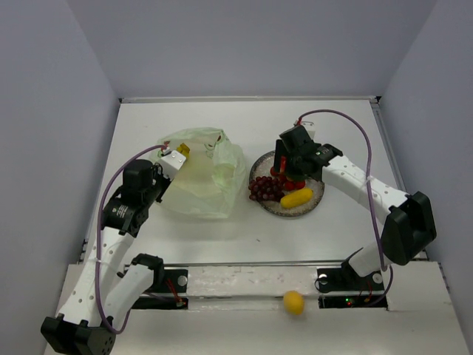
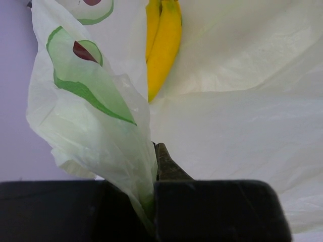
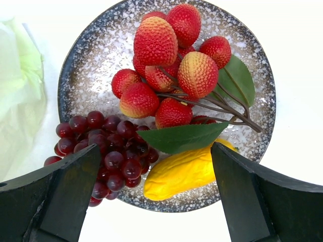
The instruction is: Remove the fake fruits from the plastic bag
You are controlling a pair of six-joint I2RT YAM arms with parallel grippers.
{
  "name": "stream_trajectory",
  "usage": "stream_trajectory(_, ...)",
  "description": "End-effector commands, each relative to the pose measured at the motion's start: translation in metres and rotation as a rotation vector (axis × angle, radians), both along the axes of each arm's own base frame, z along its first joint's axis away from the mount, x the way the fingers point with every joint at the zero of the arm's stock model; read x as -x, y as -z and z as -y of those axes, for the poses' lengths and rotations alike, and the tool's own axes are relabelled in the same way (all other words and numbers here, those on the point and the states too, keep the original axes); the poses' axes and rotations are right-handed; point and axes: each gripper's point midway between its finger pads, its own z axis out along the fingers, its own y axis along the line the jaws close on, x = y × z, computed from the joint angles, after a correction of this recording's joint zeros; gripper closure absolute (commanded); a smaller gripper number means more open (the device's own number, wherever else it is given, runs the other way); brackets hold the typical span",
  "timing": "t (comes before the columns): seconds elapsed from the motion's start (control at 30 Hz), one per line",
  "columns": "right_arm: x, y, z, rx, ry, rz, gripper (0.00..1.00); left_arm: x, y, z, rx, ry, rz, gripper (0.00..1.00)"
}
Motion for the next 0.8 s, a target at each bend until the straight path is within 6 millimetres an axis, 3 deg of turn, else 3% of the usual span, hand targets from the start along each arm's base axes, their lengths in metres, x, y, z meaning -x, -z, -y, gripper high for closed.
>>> stream_trajectory(0.0, -0.002, -0.02, -0.006, -0.044, -0.011, 0.034, 0.03, -0.005, -0.014, 0.003, 0.023, 0.009, 0.054, 1.0)
stream_trajectory(0.63, 0.005, -0.006, 0.002, -0.028, 0.023, 0.013, 0.01, -0.011, -0.027, 0.007, 0.063, -0.004, 0.084, 0.99)
stream_trajectory(0.77, 0.004, -0.003, 0.001, -0.027, 0.023, 0.007, 0.01, -0.011, -0.027, 0.007, 0.061, -0.002, 0.08, 0.94)
